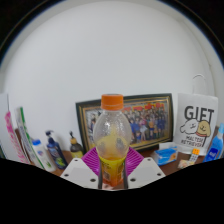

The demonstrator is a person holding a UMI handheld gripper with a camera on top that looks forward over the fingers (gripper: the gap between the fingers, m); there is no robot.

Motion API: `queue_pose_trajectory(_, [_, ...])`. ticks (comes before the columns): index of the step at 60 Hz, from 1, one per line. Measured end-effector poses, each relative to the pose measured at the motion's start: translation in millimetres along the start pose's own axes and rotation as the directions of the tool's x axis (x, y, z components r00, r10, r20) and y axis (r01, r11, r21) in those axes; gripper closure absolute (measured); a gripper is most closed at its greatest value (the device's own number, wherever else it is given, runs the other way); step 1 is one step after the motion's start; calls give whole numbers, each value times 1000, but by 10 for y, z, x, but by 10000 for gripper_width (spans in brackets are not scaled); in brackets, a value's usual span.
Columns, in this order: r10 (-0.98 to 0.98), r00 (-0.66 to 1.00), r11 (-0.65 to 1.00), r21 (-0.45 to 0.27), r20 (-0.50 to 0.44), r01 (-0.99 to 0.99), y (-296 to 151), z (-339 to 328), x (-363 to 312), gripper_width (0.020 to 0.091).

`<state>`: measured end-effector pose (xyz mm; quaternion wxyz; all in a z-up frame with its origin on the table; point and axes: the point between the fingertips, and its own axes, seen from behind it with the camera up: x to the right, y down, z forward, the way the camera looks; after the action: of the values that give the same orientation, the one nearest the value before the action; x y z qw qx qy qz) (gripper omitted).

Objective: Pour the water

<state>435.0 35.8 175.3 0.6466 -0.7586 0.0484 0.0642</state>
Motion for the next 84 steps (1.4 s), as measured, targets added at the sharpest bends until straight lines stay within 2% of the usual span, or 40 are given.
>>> queue_pose_trajectory(9, [-116,991,989,-99,-64,109,686,186,564,827])
queue_pose_trajectory(24, [-148,987,973,-190,-58,134,1519,254,938,817])
queue_pose_trajectory(26, [-143,988,978,-160,-56,132,1494,252,937,824])
queue_pose_trajectory(31, [-121,990,984,-140,-65,111,1504,226,967,814])
queue_pose_trajectory(38, [-109,992,985,-141,-70,98,1492,226,971,668])
queue_pose_trajectory(42, [-106,991,981,-172,-79,91,1536,224,993,585])
queue_pose_trajectory(44, [-104,992,977,-196,-78,87,1568,212,985,467])
queue_pose_trajectory(45, [-104,992,974,-208,-76,86,1582,200,976,430])
queue_pose_trajectory(48, [-106,991,967,-240,-80,84,1613,149,966,233])
queue_pose_trajectory(51, [-108,990,962,-260,-89,82,1612,78,953,272])
queue_pose_trajectory(55, [-112,988,957,-281,-106,78,1565,-77,916,240])
queue_pose_trajectory(63, [-120,983,943,-325,-136,70,1398,-553,749,245])
queue_pose_trajectory(84, [-137,975,921,-386,-174,60,947,-2395,-26,248])
